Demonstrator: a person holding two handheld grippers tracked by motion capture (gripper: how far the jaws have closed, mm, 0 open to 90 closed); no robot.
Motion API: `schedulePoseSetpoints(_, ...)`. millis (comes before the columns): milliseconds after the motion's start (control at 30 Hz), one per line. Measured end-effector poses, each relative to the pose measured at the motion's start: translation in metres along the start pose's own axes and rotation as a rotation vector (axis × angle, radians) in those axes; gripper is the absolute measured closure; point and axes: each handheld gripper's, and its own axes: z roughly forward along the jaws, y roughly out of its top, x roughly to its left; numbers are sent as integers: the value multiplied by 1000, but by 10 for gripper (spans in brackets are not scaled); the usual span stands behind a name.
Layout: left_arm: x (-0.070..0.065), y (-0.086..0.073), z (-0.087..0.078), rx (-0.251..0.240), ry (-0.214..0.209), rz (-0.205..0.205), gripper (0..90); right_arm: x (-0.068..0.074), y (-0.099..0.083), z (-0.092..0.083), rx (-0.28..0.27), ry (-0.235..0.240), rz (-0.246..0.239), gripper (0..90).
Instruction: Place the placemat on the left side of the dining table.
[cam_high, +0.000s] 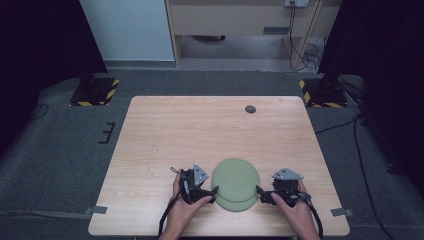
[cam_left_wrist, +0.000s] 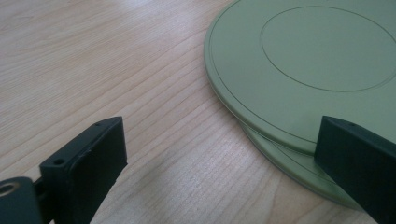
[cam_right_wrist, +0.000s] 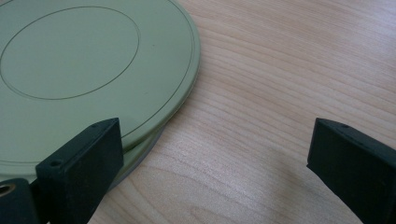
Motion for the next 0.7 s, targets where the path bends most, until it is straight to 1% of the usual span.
schedulePoseSetpoints(167,-1,1,1,-3,9,4,0,-1,1,2,-2,-13,11,19)
schedulePoseSetpoints(300,0,1,1,-3,10,2,1,-1,2,3,-10,-26,2,23)
schedulePoseSetpoints(433,-1,1,1,-6,7,6,14,-1,1,2,-5,-13,12,38)
schedulePoseSetpoints(533,-1,1,0,-6,7,8,18,0,1,1,-4,0,6,36)
schedulePoseSetpoints(700,-2,1,1,-6,14,13,12,1,1,2,-1,-1,2,22)
